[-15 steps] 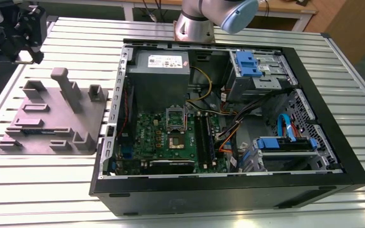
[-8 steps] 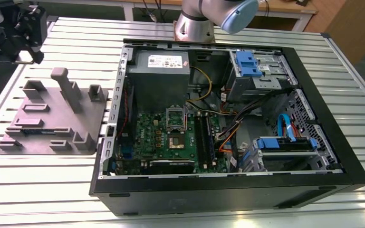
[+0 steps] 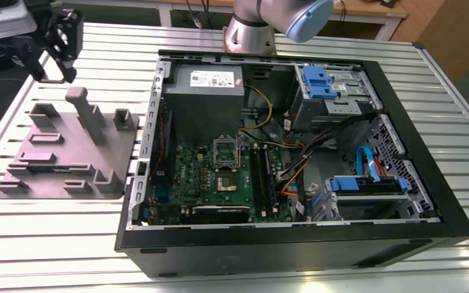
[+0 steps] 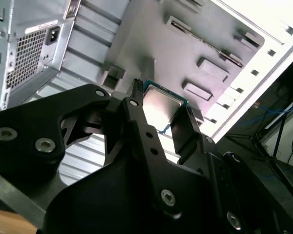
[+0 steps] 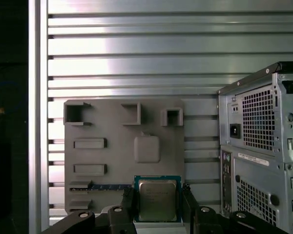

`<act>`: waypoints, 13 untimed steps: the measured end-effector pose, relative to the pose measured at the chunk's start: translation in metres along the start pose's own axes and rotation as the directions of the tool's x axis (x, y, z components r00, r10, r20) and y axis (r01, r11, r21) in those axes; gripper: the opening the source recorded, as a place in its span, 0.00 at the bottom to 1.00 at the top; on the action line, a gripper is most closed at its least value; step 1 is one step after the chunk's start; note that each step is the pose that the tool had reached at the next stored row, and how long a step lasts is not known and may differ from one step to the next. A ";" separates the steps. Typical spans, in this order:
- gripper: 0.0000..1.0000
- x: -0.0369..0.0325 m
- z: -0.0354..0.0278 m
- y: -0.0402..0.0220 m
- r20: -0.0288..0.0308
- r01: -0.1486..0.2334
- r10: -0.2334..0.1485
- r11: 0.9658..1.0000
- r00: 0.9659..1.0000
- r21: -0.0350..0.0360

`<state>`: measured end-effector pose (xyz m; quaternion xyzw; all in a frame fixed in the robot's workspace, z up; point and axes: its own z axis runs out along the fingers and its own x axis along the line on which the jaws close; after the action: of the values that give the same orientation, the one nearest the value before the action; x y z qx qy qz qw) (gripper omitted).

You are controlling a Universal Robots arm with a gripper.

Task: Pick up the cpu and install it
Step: 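Pick up the cpu and move it towards the insertion slot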

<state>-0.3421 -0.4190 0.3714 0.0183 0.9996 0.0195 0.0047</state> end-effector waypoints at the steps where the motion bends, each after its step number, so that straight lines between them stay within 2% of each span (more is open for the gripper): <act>1: 0.47 -0.0042 0.0000 0.0001 0.000 0.000 0.000 1.000 1.000 0.000; 5: 0.47 -0.0212 0.0004 0.0008 0.000 0.000 0.000 1.000 1.000 0.000; 8: 0.47 -0.0310 0.0006 0.0011 0.000 0.000 0.000 1.000 1.000 0.000; 10: 0.47 -0.0355 0.0006 0.0013 0.000 0.000 0.000 1.000 1.000 0.000; 13: 0.47 -0.0364 0.0007 0.0013 0.000 0.000 0.000 1.000 1.000 0.000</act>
<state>-0.3057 -0.4190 0.3710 0.0184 0.9996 0.0195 0.0047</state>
